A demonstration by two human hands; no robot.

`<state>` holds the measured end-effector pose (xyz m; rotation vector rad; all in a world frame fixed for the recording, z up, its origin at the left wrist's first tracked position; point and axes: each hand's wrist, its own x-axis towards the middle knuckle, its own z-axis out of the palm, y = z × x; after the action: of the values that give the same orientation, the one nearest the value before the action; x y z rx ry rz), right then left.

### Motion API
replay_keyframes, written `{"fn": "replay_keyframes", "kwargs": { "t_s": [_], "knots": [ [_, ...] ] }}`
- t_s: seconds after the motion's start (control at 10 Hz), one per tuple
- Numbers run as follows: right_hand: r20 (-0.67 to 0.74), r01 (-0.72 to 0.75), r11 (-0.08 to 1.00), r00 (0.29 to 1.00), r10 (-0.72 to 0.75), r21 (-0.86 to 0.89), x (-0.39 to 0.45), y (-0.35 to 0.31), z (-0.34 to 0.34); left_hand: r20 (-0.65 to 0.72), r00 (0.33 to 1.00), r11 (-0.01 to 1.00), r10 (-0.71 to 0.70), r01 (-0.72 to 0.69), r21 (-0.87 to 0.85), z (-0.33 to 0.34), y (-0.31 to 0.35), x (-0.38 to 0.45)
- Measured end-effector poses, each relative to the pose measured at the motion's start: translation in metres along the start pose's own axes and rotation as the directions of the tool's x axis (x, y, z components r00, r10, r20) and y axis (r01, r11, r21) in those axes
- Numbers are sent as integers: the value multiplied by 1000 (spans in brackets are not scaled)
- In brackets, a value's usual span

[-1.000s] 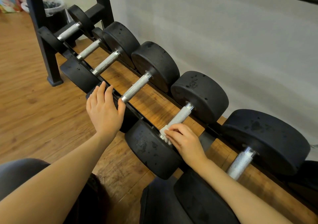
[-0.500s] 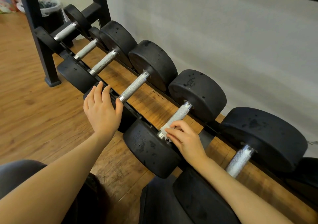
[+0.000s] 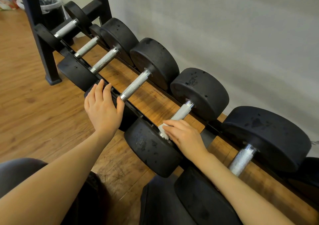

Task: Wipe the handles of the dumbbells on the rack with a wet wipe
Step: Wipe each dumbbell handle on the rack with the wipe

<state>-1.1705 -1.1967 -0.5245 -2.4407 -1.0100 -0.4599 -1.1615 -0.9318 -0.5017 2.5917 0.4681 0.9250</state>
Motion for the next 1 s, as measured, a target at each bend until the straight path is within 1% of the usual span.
{"fn": "replay_keyframes", "kwargs": {
  "t_s": [0.1,0.2,0.3,0.4,0.5,0.6,0.7,0.8,0.9,1.0],
  "knots": [
    [-31,-52,999,998,51,-11,3,3,-6,1,1000,1000,1,-1,4,0,0,0],
    [72,28,999,997,-26,-25,2,-2,-4,2,1000,1000,-1,1,7,0,0,0],
    [118,44,997,992,-37,-57,4,0,-5,11,1000,1000,-3,3,5,-1,0,0],
    [62,-27,998,998,31,-63,4,6,-10,10,1000,1000,1,-1,7,-1,1,0],
    [163,97,992,983,-83,-85,4,-2,-13,8,1000,1000,6,-6,9,0,0,0],
    [230,156,984,964,-133,-85,7,-4,-14,12,1000,1000,2,-2,3,1,0,0],
    [188,89,991,980,-69,-98,9,0,-15,2,1000,1000,4,-4,0,1,1,0],
    [228,164,984,963,-144,-67,6,-4,-10,-2,1000,1000,6,-6,0,0,0,0],
    [175,116,988,980,-97,-99,4,3,-6,0,1000,1000,7,-7,-5,0,0,-1],
    [61,24,996,998,-18,-89,1,11,-4,-7,1000,1000,11,-11,-12,-1,1,-1]
  ]
}}
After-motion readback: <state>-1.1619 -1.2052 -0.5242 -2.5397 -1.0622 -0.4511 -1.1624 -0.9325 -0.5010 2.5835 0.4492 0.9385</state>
